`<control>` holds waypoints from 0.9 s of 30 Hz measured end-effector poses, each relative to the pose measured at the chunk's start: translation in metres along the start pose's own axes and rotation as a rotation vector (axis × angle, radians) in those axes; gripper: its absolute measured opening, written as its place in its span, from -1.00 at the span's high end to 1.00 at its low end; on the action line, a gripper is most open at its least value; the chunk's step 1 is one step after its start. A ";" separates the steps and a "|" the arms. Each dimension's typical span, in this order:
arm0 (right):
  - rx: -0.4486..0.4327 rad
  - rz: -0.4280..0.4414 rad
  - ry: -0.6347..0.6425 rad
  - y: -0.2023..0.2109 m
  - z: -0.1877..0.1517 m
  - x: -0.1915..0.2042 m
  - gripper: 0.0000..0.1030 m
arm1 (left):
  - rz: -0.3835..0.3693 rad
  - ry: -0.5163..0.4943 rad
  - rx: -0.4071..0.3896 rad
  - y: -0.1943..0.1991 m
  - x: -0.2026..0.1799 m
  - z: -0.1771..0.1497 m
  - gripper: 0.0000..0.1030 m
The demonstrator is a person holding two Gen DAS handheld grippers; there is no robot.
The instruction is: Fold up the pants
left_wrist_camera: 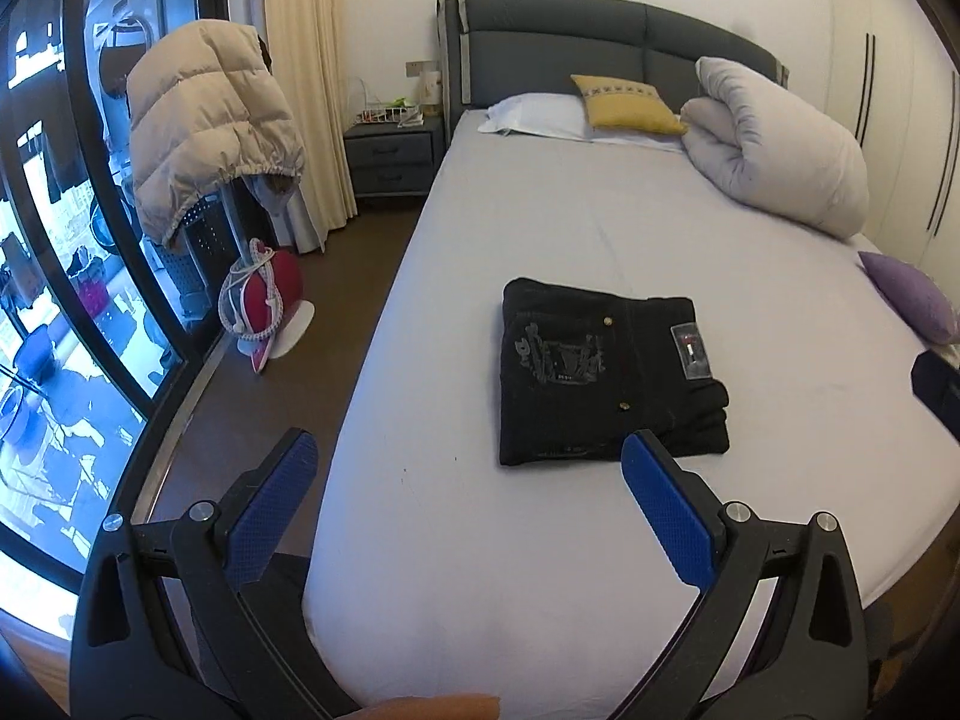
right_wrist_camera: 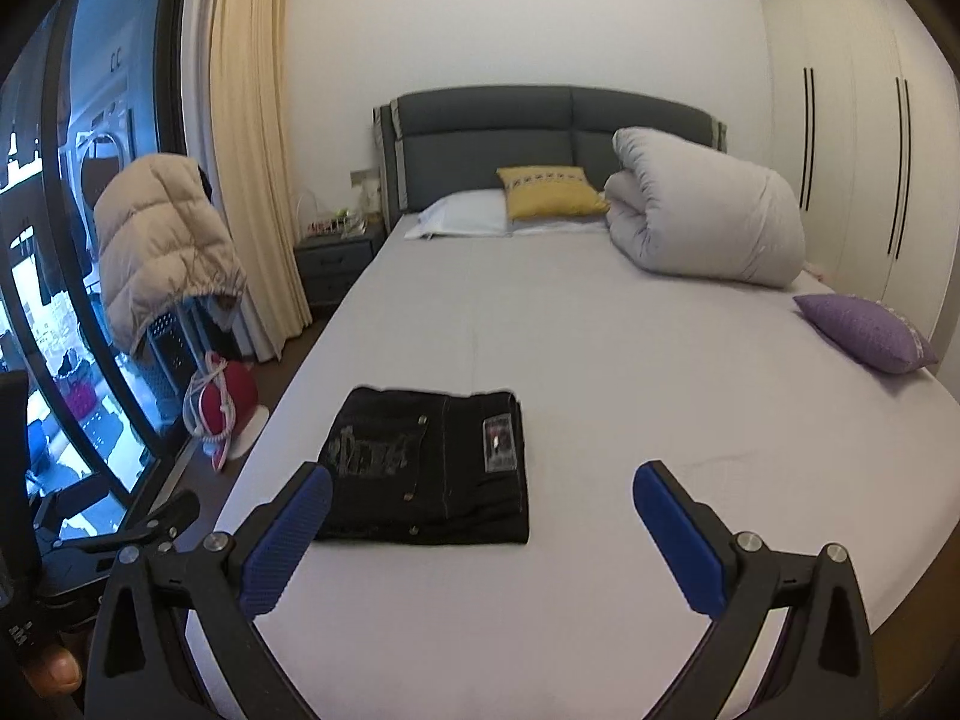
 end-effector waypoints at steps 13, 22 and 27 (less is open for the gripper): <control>0.092 -0.008 0.009 -0.017 -0.022 0.000 -1.00 | -0.002 0.002 0.039 -0.024 -0.004 -0.017 -1.00; 0.120 -0.016 0.012 -0.021 -0.030 -0.001 -1.00 | -0.006 0.003 0.052 -0.034 -0.005 -0.025 -1.00; 0.134 -0.018 0.007 -0.024 -0.034 -0.003 -1.00 | -0.005 0.003 0.059 -0.039 -0.006 -0.028 -1.00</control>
Point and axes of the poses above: each gripper's, at about its wrist camera, not at the fingertips, and y roughly against the way its jaws point, x to its left, z to its top, the point moved 6 cm from there along -y, roughly the way its jaws point, and after that the axes turned 15 degrees about -x, right-handed, at the moved point
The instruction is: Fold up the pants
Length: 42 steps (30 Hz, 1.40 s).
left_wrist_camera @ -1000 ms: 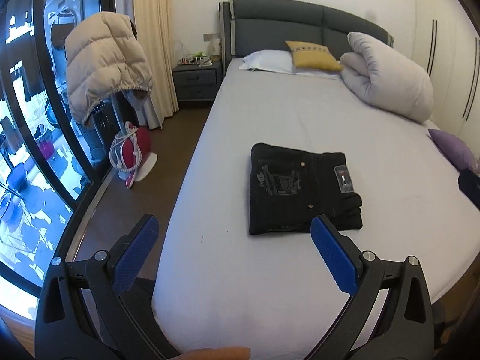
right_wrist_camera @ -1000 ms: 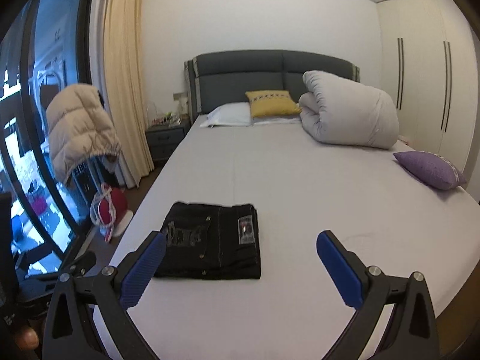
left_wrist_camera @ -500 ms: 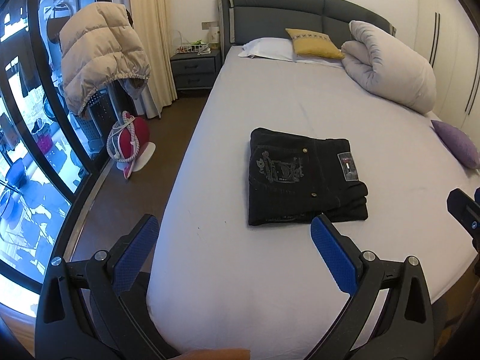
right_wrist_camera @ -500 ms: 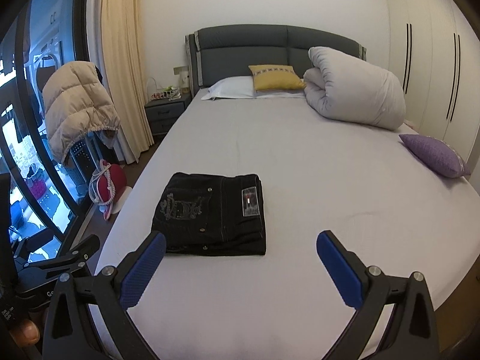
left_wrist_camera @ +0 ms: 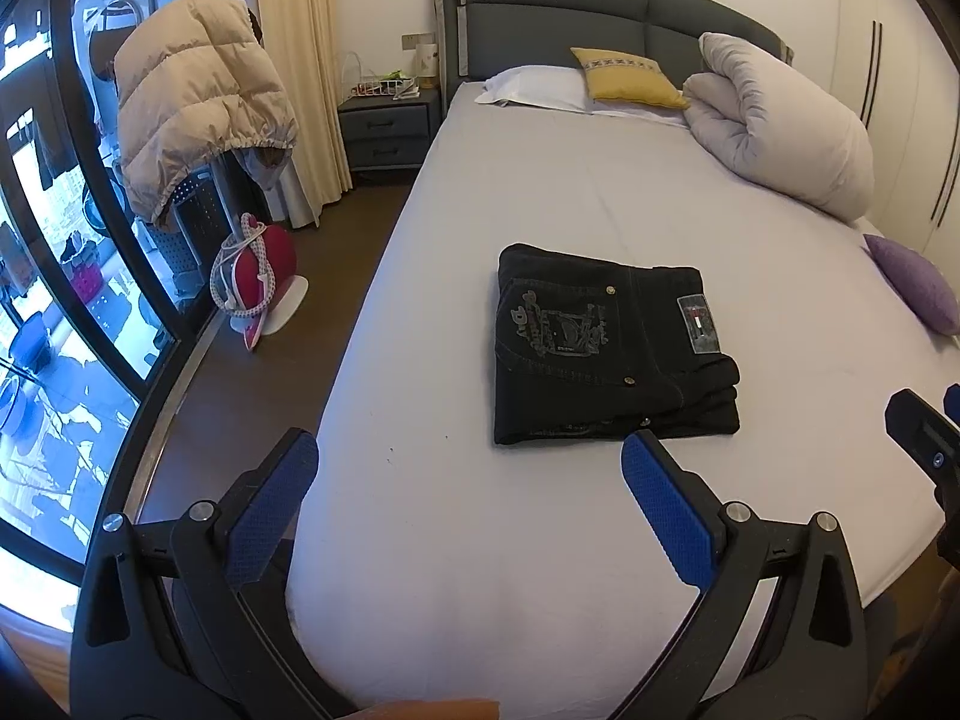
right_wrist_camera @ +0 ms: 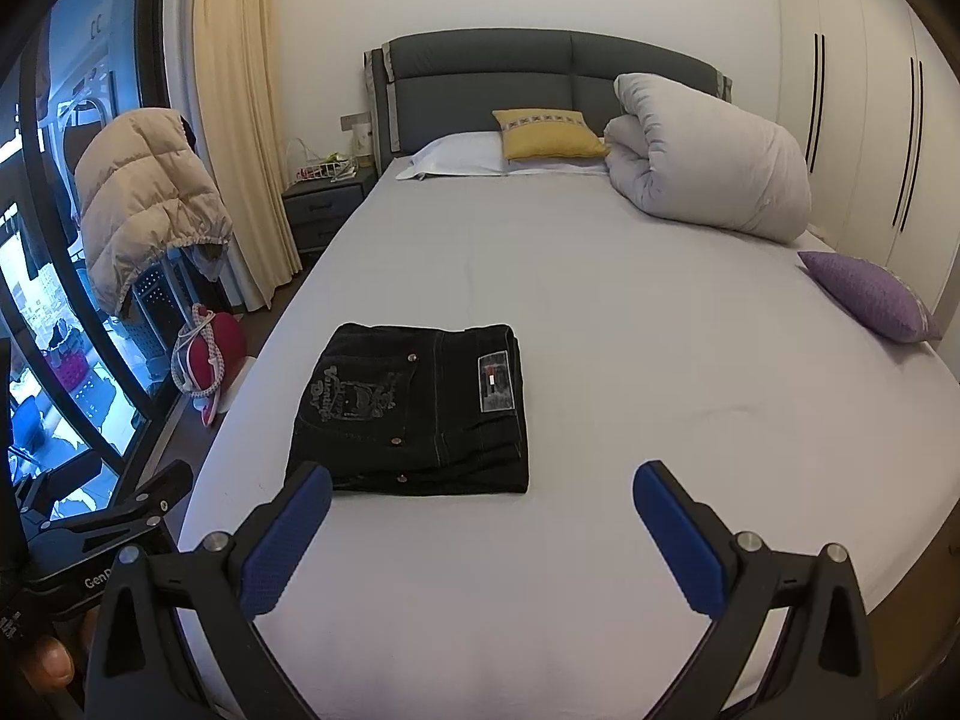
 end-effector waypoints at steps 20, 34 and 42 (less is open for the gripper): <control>0.017 0.004 0.000 -0.001 -0.004 0.002 -1.00 | -0.004 0.000 0.009 -0.004 -0.002 -0.008 -1.00; 0.022 0.006 -0.001 -0.001 -0.008 0.002 -1.00 | -0.006 0.001 0.012 -0.006 -0.004 -0.008 -1.00; 0.025 0.008 0.000 -0.002 -0.010 0.001 -1.00 | -0.006 0.001 0.012 -0.006 -0.004 -0.008 -1.00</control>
Point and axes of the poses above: each gripper's, at about its wrist camera, not at the fingertips, and y roughly against the way its jaws point, x to its left, z to its top, the point moved 6 cm from there along -y, roughly the way its jaws point, and after that the axes turned 15 degrees about -x, right-handed, at the moved point
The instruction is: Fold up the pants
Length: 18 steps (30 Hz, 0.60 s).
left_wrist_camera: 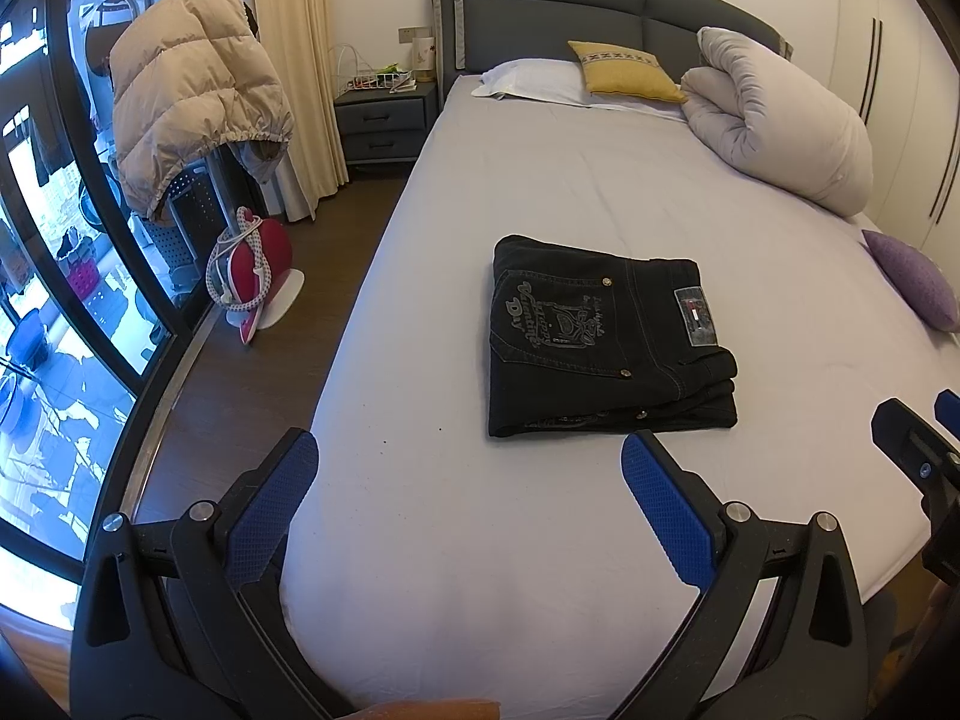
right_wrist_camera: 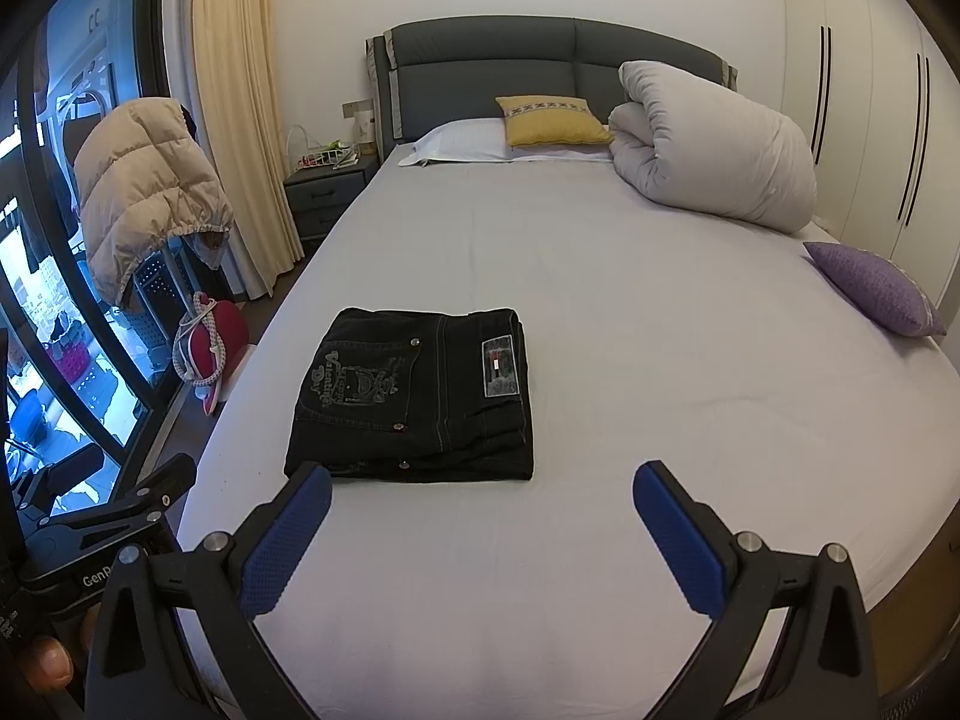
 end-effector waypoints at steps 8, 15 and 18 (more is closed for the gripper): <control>0.002 0.001 0.000 -0.001 0.000 0.000 -1.00 | -0.001 0.001 0.000 0.000 0.000 0.000 -1.00; 0.008 0.007 0.004 -0.002 -0.004 -0.001 -1.00 | -0.002 0.000 0.002 -0.001 -0.001 0.000 -1.00; 0.011 0.009 0.006 -0.003 -0.005 -0.002 -1.00 | -0.001 0.000 0.002 -0.001 0.000 0.000 -1.00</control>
Point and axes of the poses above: each gripper's, at about its wrist camera, not at the fingertips, and y roughly against the way its jaws point, x to its left, z to its top, the point moved 6 cm from there along -y, roughly the way its jaws point, and after that the axes turned 15 degrees about -x, right-handed, at the moved point
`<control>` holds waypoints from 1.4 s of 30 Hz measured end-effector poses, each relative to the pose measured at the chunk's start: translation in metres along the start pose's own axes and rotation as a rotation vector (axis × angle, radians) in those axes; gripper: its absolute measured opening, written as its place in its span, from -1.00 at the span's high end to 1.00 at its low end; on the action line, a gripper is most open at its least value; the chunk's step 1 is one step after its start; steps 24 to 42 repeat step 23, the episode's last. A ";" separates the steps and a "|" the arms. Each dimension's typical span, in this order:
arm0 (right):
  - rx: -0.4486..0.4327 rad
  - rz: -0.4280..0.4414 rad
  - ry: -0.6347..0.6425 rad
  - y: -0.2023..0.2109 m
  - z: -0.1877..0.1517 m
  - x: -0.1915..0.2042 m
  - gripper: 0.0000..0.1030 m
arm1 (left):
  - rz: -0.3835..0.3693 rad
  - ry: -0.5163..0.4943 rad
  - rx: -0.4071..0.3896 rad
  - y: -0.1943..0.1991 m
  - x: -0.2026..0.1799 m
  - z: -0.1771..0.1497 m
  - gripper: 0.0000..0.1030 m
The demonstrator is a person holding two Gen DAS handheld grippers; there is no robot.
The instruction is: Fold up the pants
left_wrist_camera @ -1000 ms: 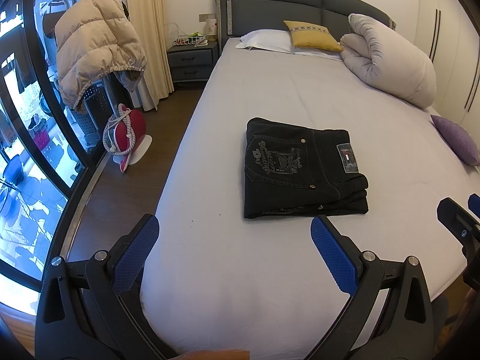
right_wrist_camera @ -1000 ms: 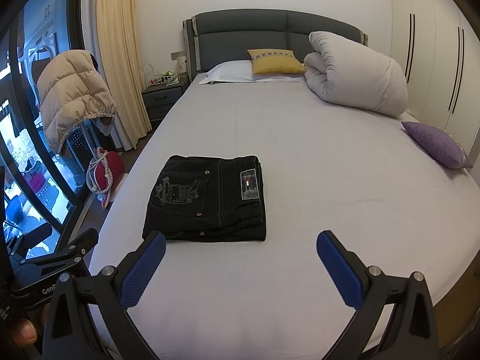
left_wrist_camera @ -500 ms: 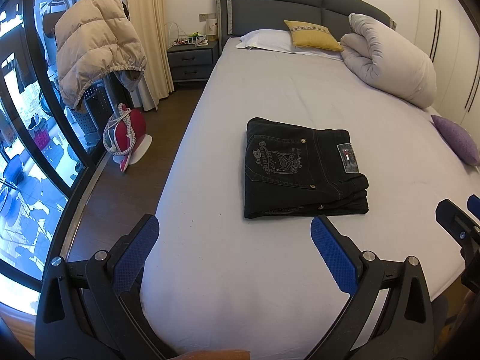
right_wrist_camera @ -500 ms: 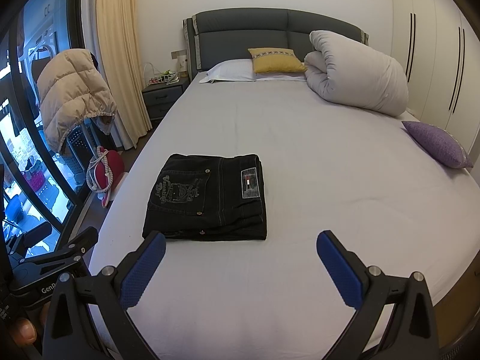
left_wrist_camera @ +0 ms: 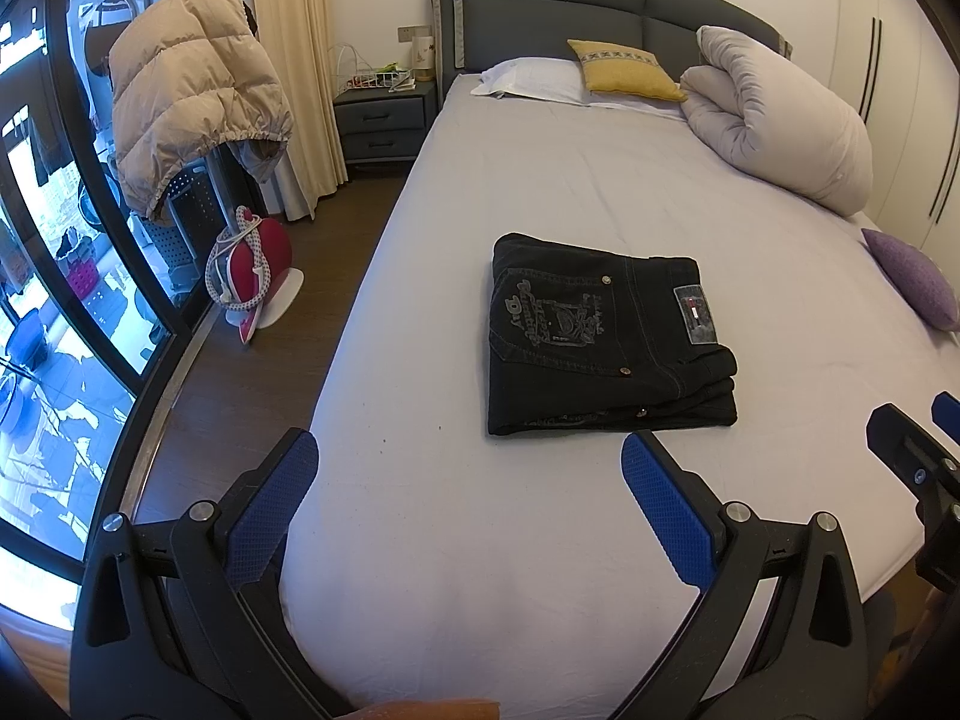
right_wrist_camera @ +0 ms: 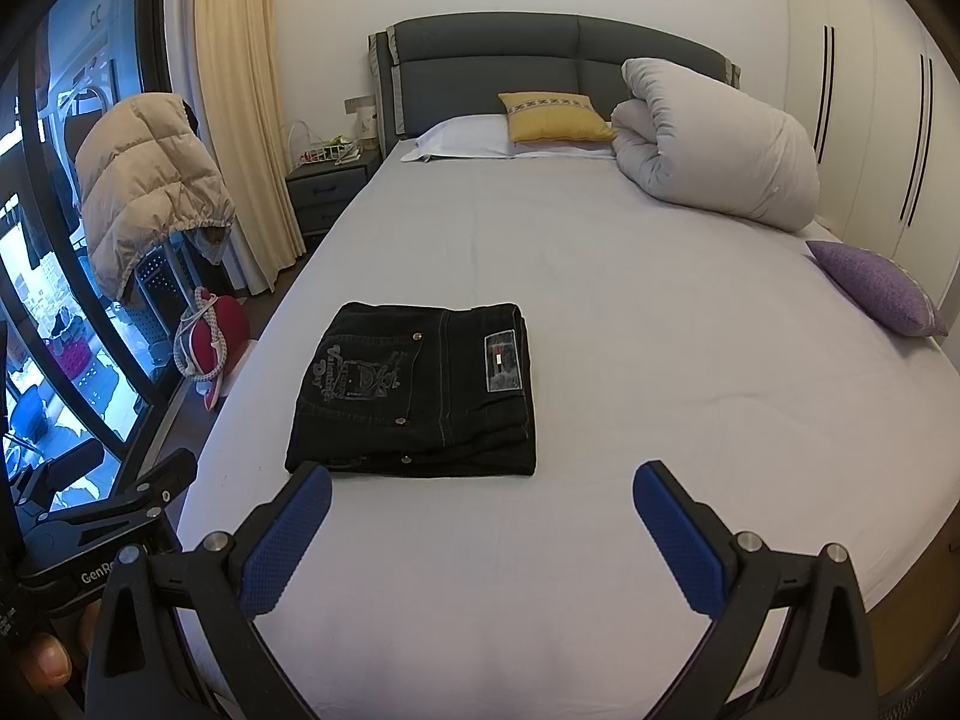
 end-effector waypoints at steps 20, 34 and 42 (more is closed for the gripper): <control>0.020 0.006 -0.009 -0.004 -0.005 -0.004 -1.00 | 0.006 -0.011 0.003 -0.003 0.002 -0.007 -1.00; 0.025 0.007 -0.010 -0.005 -0.008 -0.005 -1.00 | 0.015 -0.027 -0.004 -0.004 0.001 -0.006 -1.00; 0.025 0.007 -0.010 -0.005 -0.008 -0.005 -1.00 | 0.015 -0.027 -0.004 -0.004 0.001 -0.006 -1.00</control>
Point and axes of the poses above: each gripper's, at about its wrist camera, not at the fingertips, and y roughly against the way its jaws point, x to its left, z to its top, the point moved 6 cm from there along -y, roughly the way its jaws point, and after that the axes turned 15 degrees about -x, right-handed, at the moved point
